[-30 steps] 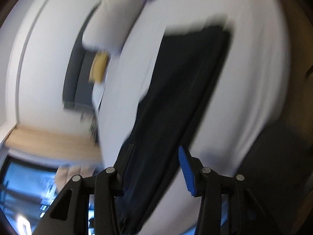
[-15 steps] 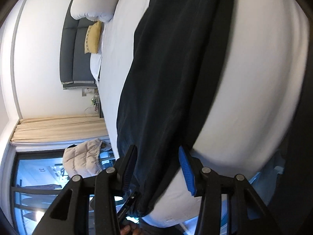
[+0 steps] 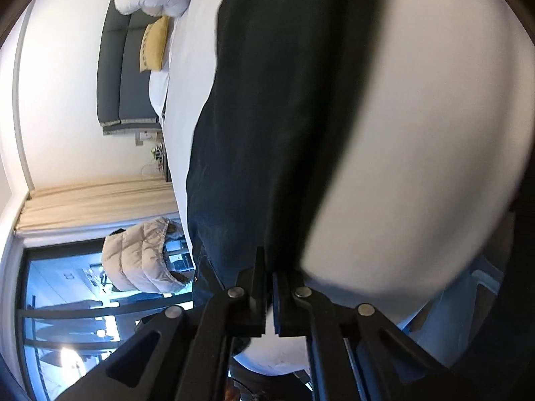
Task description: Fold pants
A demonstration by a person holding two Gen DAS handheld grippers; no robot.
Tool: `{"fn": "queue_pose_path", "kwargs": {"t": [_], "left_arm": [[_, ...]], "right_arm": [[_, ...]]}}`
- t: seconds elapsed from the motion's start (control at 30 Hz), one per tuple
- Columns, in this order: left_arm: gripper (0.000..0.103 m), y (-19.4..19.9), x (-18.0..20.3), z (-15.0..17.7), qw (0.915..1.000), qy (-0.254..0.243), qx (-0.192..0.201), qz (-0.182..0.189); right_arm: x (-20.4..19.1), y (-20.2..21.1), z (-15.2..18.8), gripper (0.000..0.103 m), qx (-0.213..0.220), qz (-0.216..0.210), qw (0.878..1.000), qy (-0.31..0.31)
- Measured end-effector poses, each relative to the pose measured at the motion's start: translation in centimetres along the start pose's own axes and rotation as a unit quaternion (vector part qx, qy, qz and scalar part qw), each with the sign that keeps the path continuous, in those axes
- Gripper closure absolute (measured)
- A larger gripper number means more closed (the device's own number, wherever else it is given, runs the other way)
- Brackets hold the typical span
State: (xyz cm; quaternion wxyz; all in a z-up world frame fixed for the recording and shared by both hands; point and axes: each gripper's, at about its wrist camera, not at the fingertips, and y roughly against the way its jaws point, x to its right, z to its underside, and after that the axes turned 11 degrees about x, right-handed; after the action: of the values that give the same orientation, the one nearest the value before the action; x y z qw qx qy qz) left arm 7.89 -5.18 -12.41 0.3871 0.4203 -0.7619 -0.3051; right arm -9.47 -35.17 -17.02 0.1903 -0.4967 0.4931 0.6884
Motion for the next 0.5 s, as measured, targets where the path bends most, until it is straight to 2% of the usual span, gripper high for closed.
{"fn": "queue_pose_path", "kwargs": {"t": [0.2, 0.27, 0.33, 0.37, 0.47, 0.5], "left_arm": [[0.096, 0.0, 0.0, -0.1, 1.0, 0.001, 0.0, 0.0], [0.096, -0.1, 0.0, -0.1, 1.0, 0.0, 0.004, -0.002], [0.096, 0.0, 0.0, 0.0, 1.0, 0.0, 0.004, -0.003], [0.096, 0.0, 0.0, 0.0, 1.0, -0.001, 0.003, -0.004], [0.096, 0.1, 0.2, 0.0, 1.0, -0.006, 0.0, -0.006], [0.096, 0.1, 0.2, 0.1, 1.0, -0.007, -0.001, -0.006]], "right_arm": [[-0.7, -0.5, -0.4, 0.098, -0.007, -0.006, 1.0, 0.013], [-0.4, -0.7, -0.6, 0.09, -0.015, -0.012, 1.0, -0.002], [-1.0, -0.9, -0.4, 0.075, -0.013, -0.021, 1.0, 0.005], [-1.4, -1.1, -0.1, 0.073, -0.013, -0.025, 1.0, 0.013], [-2.2, -2.2, 0.9, 0.078, -0.037, -0.034, 0.998, 0.028], [-2.3, -2.7, 1.2, 0.091, -0.044, -0.032, 0.998, 0.033]]}}
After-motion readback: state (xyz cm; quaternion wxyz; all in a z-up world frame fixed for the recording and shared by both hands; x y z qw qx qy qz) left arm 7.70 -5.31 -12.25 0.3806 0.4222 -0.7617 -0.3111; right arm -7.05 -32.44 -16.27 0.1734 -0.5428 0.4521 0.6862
